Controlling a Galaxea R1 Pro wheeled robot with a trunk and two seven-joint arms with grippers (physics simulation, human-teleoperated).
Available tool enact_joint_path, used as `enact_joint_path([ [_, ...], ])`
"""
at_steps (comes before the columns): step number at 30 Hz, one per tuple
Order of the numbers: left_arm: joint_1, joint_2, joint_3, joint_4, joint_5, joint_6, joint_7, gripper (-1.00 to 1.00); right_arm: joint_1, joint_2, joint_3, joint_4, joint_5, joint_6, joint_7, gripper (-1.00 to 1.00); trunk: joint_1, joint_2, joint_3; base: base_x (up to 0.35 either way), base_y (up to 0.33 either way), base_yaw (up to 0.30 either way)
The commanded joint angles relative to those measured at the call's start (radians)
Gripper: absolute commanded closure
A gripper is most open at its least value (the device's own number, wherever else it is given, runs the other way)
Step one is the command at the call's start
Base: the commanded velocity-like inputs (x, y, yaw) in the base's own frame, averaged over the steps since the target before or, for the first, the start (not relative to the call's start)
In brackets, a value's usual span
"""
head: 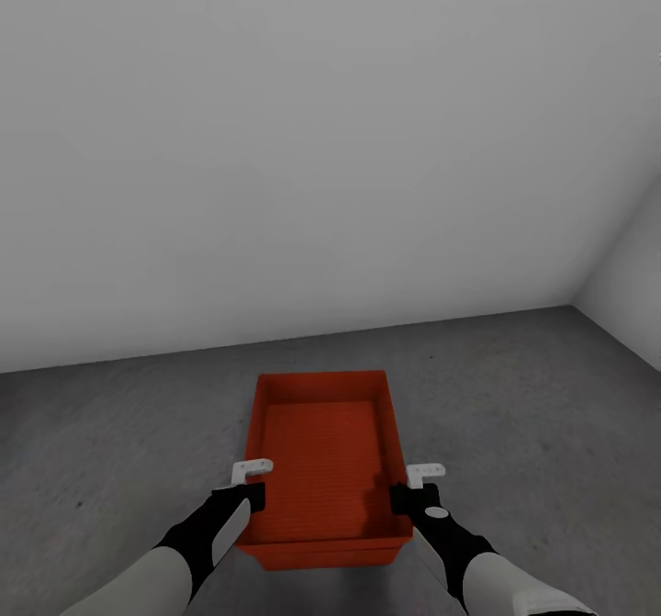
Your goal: Move the two storage containers from the living room to the garage. In the garage, place one container on the floor and stack the other container on top of it (either order is fine).
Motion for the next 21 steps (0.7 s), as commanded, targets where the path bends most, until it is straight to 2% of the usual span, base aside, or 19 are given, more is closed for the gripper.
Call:
enact_joint_path([
  [1, -0.001, 0.002, 0.033, -0.004, -0.025, -0.045, 0.013, 1.0, 0.0, -0.013, 0.0, 0.014, 0.005, -0.004, -0.054, 1.0, 0.0, 0.0, -0.001, 0.0, 0.0, 0.0],
  [16, -0.001, 0.001, 0.033, -0.006, -0.025, -0.045, 0.014, 1.0, 0.0, -0.013, 0.0, 0.014, 0.005, -0.004, -0.054, 1.0, 0.0, 0.0, -0.001, 0.0, 0.0, 0.0],
  [21, -0.001, 0.001, 0.033, -0.006, -0.024, -0.045, 0.014, 1.0, 0.0, -0.013, 0.0, 0.014, 0.005, -0.004, -0.054, 1.0, 0.019, -0.035, -0.016, 0.0, 0.0, 0.0],
])
